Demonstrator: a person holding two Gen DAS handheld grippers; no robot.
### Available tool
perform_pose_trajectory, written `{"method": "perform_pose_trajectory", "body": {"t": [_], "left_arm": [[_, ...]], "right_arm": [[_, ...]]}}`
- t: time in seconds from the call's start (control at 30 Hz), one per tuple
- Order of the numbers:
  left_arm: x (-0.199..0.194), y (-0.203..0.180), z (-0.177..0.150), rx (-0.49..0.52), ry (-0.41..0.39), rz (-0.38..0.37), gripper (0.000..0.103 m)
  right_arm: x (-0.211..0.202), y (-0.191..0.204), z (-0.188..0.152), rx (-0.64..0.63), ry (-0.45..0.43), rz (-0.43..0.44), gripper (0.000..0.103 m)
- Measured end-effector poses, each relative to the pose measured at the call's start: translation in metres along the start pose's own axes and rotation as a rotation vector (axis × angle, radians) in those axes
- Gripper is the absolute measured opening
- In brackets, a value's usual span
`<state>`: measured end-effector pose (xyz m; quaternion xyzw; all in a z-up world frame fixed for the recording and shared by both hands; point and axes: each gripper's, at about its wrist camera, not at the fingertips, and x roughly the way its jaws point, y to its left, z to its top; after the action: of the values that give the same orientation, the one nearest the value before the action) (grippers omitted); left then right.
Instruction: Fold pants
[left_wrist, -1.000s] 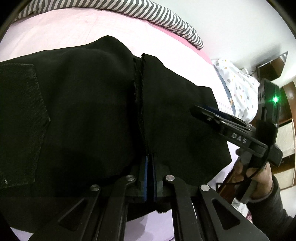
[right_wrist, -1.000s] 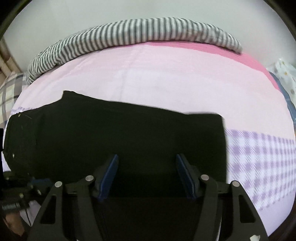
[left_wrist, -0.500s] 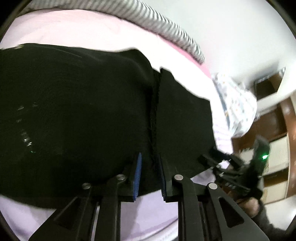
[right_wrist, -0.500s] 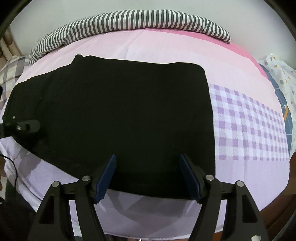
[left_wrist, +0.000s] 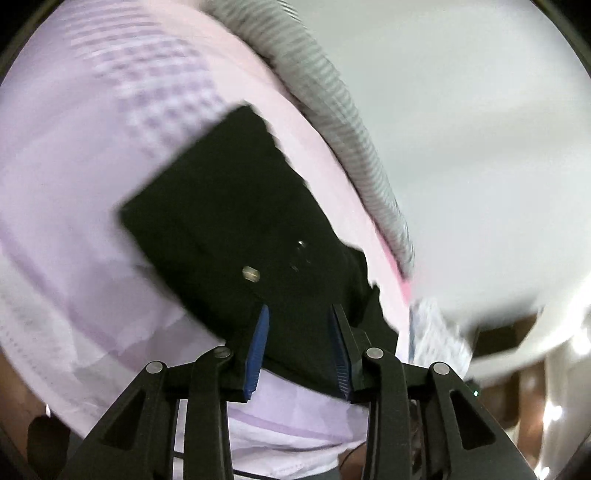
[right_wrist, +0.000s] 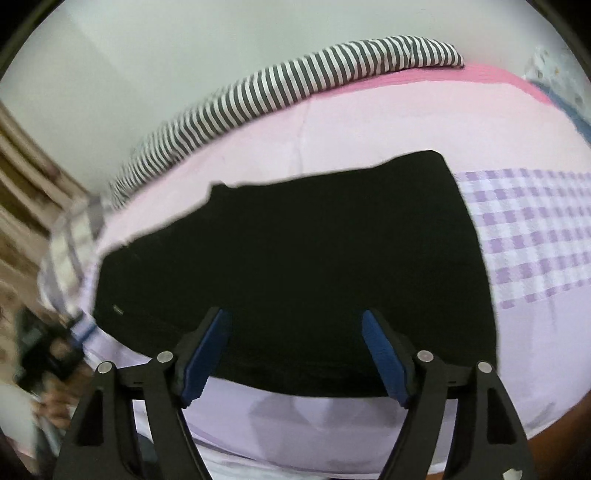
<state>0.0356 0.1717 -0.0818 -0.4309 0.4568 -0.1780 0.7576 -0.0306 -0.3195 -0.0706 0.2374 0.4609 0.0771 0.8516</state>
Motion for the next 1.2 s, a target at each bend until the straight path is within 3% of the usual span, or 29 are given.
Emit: {"method": "perform_pose_trajectory", "body": {"t": [0.13, 0.43, 0.57, 0.8, 0.93, 1.2], "left_arm": [[-0.008, 0.032, 0.008, -0.15, -0.028, 0.01, 0.052], [-0.008, 0.078, 0.019, -0.276, -0.053, 0.04, 0.053], [-0.007, 0.085, 0.021, -0.294, -0.063, 0.061, 0.053], [-0.004, 0.089, 0.029, -0.309, -0.085, 0.034, 0.053], [0.0, 0.085, 0.034, -0.285, -0.103, 0.002, 0.067], [0.005, 0.074, 0.036, -0.225, -0.128, 0.034, 0.067]], "right_arm": [[0.003, 0.001, 0.006, 0.088, -0.012, 0.085, 0.076], [0.005, 0.014, 0.012, 0.069, -0.032, 0.108, 0.076], [0.008, 0.012, 0.012, 0.067, -0.028, 0.11, 0.076], [0.012, 0.005, 0.009, 0.091, -0.018, 0.113, 0.076], [0.015, 0.002, 0.009, 0.097, -0.01, 0.116, 0.076], [0.018, 0.003, 0.008, 0.097, -0.002, 0.112, 0.076]]}}
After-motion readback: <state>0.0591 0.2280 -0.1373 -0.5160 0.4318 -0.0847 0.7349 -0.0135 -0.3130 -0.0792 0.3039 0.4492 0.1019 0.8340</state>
